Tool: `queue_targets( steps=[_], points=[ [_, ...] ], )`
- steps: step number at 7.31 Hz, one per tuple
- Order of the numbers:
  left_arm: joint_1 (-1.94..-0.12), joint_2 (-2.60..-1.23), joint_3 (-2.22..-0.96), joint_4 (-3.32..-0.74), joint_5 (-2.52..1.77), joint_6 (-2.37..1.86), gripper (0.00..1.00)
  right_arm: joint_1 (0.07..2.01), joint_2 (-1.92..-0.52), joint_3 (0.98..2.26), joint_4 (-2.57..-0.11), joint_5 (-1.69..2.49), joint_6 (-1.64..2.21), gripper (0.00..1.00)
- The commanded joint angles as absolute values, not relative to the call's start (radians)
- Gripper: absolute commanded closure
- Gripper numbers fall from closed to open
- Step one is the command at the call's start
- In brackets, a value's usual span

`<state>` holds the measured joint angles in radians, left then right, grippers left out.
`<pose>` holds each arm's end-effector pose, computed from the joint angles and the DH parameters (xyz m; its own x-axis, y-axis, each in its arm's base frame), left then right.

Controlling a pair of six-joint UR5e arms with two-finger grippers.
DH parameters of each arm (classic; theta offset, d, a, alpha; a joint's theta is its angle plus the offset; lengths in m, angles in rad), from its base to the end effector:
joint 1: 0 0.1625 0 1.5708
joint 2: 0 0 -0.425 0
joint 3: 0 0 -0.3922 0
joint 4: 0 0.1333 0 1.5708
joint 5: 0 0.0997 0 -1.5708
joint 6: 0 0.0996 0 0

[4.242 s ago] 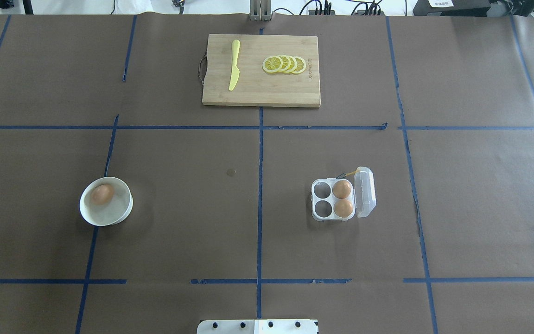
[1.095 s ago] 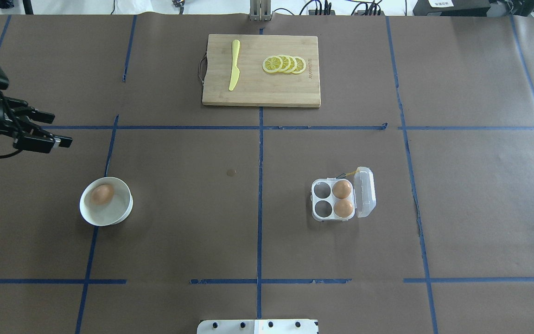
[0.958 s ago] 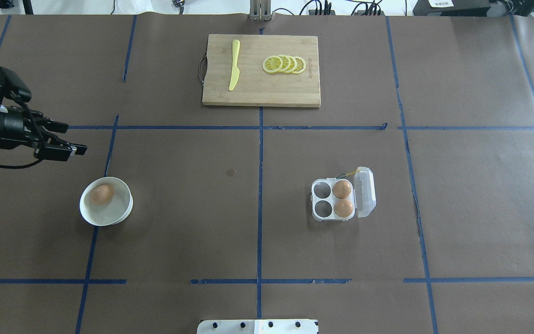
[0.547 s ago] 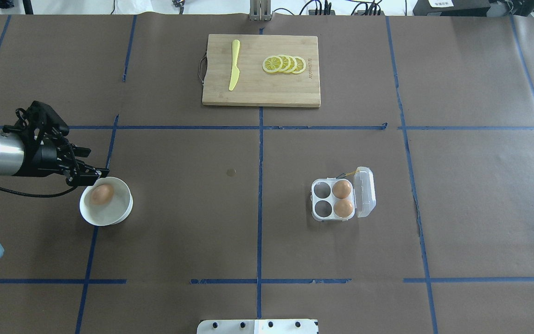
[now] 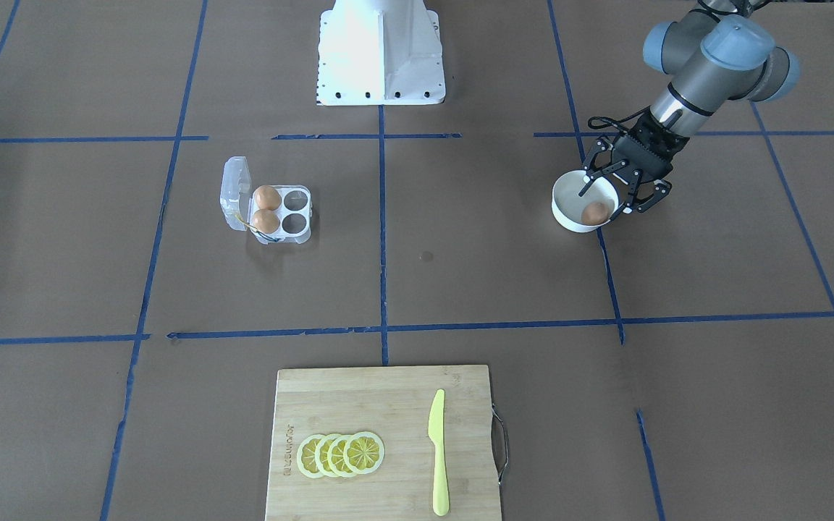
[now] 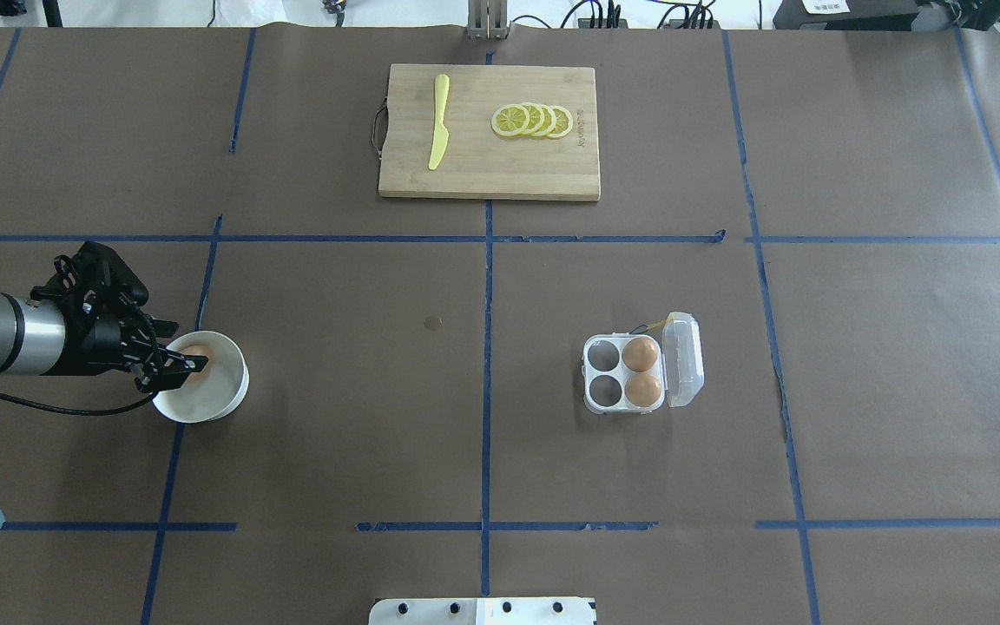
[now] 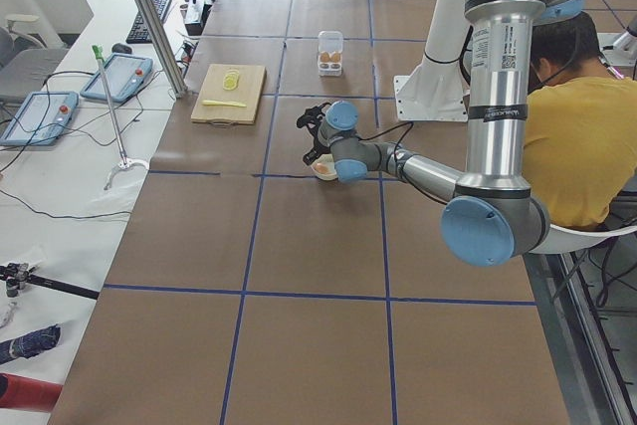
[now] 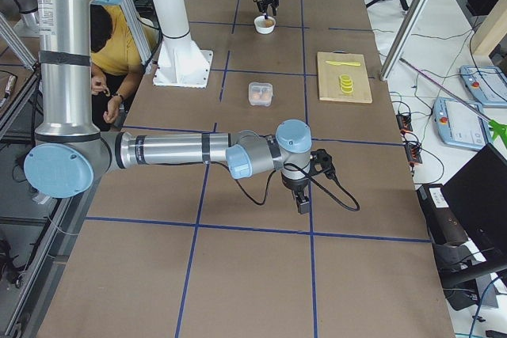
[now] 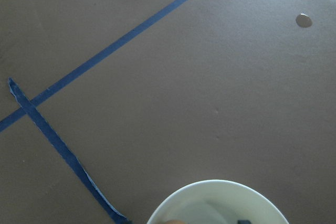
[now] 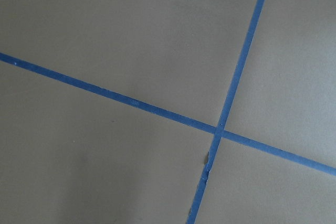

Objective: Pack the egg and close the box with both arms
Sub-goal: 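Move the left gripper over the white bowl toward the brown egg, then lower the left gripper into the bowl and close on the brown egg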

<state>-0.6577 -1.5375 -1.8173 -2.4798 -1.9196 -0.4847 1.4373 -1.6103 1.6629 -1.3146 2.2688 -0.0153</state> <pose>0.3325 -0.3822 0.4550 0.4526 0.7011 -0.5510 -0.1496 0.6688 0.7282 0.0030 -0.4979 0.6089 0.7313 -0.3100 0.6076 0.1380 0.9396 0.3132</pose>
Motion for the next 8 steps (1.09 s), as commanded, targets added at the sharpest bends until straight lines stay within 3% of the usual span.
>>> queue_targets(
  steps=[1,8],
  points=[
    [-0.649,-1.531,-1.815,-2.479,-1.916,-0.485,0.29,1.437,-1.612,1.663,-1.315,2.269,-0.015,0.0],
    [-0.621,-1.534,-1.802,-2.479,-1.916,-0.491,0.29,1.437,-1.612,1.658,-1.315,2.267,-0.015,0.0]
  ],
)
